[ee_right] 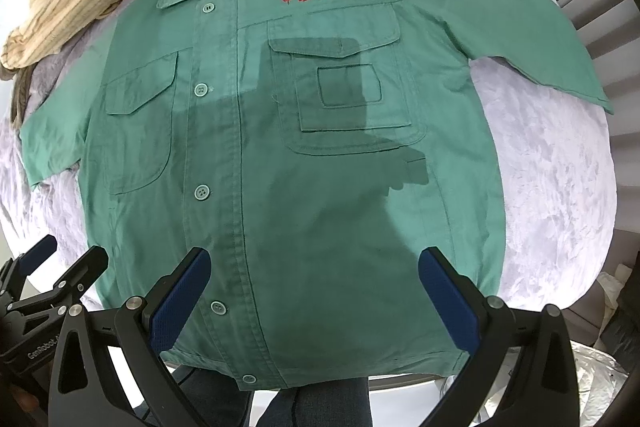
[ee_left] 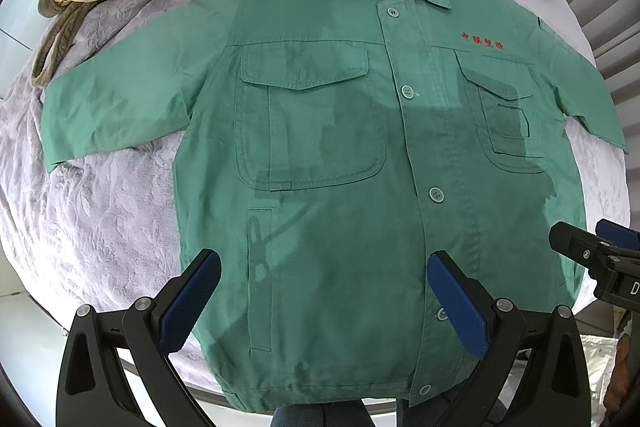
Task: Fold large clothes
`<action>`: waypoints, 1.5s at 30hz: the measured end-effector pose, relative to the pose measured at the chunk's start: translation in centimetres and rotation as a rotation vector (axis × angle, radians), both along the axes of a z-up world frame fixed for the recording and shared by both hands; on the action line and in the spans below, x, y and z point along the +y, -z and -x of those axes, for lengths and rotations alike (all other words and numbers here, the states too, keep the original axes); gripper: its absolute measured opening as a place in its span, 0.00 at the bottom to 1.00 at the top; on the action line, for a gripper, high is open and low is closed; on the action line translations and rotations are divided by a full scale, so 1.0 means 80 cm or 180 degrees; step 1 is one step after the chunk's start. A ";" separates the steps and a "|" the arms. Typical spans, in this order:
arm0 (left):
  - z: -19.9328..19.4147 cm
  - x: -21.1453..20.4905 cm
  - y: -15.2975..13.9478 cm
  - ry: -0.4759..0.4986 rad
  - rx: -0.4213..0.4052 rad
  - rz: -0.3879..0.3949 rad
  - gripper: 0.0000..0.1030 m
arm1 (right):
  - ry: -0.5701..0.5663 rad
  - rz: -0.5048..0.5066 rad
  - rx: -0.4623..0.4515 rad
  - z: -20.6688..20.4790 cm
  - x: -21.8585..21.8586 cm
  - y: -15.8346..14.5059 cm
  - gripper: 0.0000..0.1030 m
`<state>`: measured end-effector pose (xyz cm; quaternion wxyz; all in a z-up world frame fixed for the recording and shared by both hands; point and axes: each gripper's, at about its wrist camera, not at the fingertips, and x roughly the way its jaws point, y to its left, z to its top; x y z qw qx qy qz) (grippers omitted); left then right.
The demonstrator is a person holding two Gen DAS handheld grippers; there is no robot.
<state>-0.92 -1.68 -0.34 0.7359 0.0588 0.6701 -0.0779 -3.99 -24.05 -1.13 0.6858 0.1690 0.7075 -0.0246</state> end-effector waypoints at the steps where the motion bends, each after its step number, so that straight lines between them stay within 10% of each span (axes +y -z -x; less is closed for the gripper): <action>1: 0.000 0.000 0.000 0.0000 0.0000 -0.0003 1.00 | 0.0000 -0.0052 0.0023 0.000 0.000 0.000 1.00; 32: -0.008 0.012 0.014 -0.0078 0.0102 0.0159 1.00 | -0.0016 0.0182 -0.0137 -0.005 0.017 0.012 1.00; 45: -0.069 0.184 0.038 -0.1175 -0.0283 0.0657 1.00 | -0.0419 -0.0047 -0.0292 -0.022 0.092 0.014 1.00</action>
